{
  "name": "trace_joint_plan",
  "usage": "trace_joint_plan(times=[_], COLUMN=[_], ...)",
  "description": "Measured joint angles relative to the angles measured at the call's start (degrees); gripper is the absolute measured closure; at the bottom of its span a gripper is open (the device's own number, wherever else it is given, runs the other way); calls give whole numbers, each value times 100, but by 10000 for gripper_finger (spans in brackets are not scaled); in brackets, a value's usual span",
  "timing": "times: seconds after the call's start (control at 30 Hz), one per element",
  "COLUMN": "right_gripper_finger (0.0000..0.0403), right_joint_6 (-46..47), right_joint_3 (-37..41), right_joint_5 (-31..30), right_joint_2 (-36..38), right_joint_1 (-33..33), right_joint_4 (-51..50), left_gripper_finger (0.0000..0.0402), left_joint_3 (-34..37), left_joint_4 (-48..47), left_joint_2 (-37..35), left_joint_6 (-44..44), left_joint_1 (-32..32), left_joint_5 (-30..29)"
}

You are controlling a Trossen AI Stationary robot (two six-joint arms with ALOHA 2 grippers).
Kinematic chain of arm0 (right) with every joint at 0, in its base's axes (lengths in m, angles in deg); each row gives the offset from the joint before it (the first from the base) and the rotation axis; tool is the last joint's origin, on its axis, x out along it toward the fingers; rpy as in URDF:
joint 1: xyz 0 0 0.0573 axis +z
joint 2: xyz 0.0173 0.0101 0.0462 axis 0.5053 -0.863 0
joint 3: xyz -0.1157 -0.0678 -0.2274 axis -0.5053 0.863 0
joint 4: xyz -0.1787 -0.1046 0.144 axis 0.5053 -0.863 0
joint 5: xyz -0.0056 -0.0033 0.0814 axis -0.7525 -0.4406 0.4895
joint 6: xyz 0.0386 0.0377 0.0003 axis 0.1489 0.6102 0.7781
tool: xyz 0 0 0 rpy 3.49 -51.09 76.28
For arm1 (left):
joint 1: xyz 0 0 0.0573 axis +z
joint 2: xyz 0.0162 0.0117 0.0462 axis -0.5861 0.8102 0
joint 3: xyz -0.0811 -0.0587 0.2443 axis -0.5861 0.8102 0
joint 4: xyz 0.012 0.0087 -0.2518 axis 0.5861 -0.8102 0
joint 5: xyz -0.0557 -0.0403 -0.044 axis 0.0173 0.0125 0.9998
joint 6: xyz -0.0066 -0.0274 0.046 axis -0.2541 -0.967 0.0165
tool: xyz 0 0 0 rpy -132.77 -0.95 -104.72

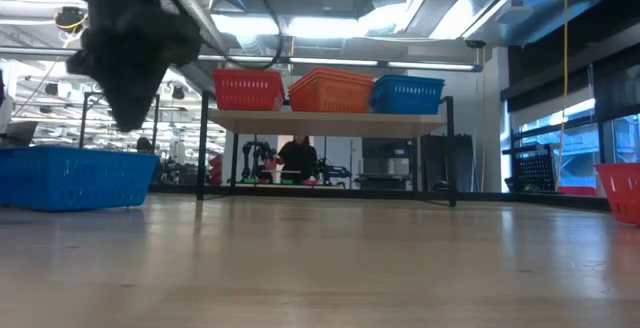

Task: Stack baskets on shelf by color
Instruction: Stack the blue basket into the blue basket on the shelf

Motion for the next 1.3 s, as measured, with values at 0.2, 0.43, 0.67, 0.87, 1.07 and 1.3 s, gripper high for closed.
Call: trace_joint_plan(times=[0.2,0.43,0.67,0.87,1.07,1.3], right_gripper_finger=[361,361,361,361,361,361], right_joint_6=[2,2,293,299,295,284], right_joint_3=[0,0,0,0,0,0], right_joint_5=[0,0,0,0,0,0], right_joint_2=[-2,-2,-2,-2,-2,-2], right_joint_1=[0,-2,-2,-2,-2,-2], right_joint_4=[0,2,2,2,4,4], left_gripper_finger=[307,307,307,307,307,309], left_joint_3=[317,325,325,325,401,485], left_joint_4=[42,63,319,364,469,597], left_joint_2=[0,0,0,0,328,853], left_joint_6=[-255,-355,-150,-25,-55,579], left_joint_1=[2,2,-3,0,0,29], left_joint_5=[-20,85,441,395,386,397])
